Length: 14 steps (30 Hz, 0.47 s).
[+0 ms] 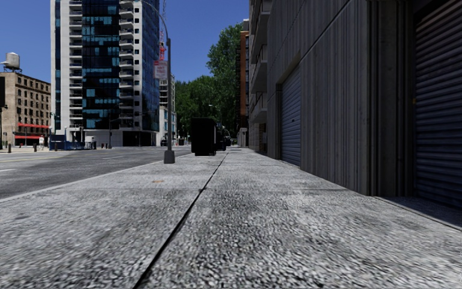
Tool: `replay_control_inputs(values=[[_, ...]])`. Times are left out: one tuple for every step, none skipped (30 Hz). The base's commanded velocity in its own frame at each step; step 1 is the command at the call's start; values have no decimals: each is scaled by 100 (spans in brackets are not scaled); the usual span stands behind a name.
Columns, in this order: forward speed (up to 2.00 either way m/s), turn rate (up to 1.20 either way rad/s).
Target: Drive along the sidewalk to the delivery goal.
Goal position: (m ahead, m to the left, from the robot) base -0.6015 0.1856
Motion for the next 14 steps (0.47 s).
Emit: replay_control_inputs(values=[[0, 0], [0, 0], [0, 0], [0, 0], [0, 0], [0, 0], [0, 0], [0, 0], [0, 0], [0, 0], [0, 0], [0, 0], [0, 0], [0, 0]])
